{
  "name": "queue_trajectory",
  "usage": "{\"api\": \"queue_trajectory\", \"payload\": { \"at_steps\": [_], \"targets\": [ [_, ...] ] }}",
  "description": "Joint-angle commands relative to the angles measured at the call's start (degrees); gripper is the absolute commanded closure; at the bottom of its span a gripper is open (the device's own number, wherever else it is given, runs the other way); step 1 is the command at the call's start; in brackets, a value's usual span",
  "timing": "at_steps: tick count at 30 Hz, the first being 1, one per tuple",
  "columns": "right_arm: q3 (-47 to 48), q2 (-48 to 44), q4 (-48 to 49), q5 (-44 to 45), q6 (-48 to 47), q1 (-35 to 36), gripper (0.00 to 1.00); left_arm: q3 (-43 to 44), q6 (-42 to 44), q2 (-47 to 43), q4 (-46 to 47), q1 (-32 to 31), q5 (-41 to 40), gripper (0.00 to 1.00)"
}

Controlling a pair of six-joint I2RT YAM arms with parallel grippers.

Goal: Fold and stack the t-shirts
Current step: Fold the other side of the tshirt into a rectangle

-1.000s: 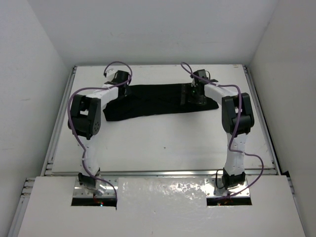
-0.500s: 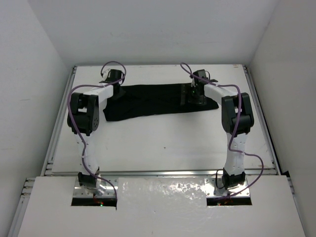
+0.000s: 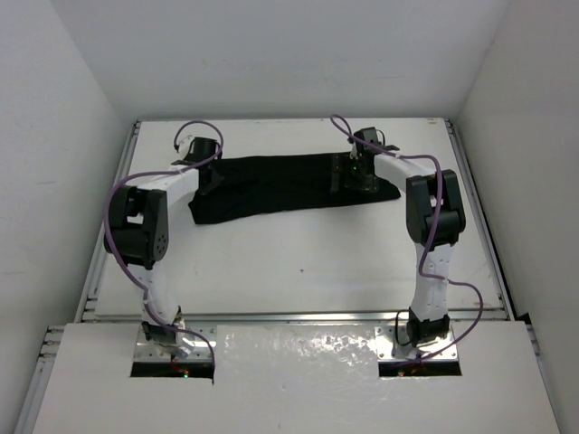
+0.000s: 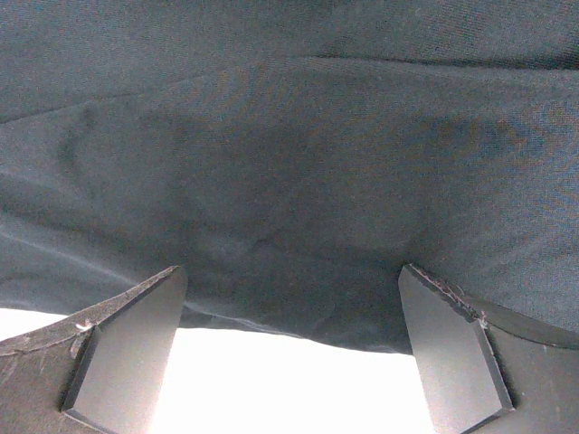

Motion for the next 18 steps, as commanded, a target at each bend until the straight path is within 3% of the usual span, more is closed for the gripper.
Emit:
{"api": "queue_trajectory", "payload": {
  "at_steps": [1,5,9,18],
  "targets": [
    [1.8,-2.2,0.6,-0.8,-0.5,0.3,0.01,-1.3,-0.6,-1.5,2.7,0.2,0.2,1.00],
    [1.6,-2.6,0.6,-0.9,-0.5,0.4,0.01,-0.9,0.5,-2.6,3.3,0.2,3.2,1.00],
    [1.6,-2.9,0.7,-1.1,-0.5,0.3,0.01,0.7,1.1,-4.5,3.1,0.2,1.1,1.00],
    [2.2,-1.9,0.2,-1.0,-0.9,0.4,0.01,24.6,8.5,9.6,-3.9,0.5,-0.8,1.00]
  ]
}}
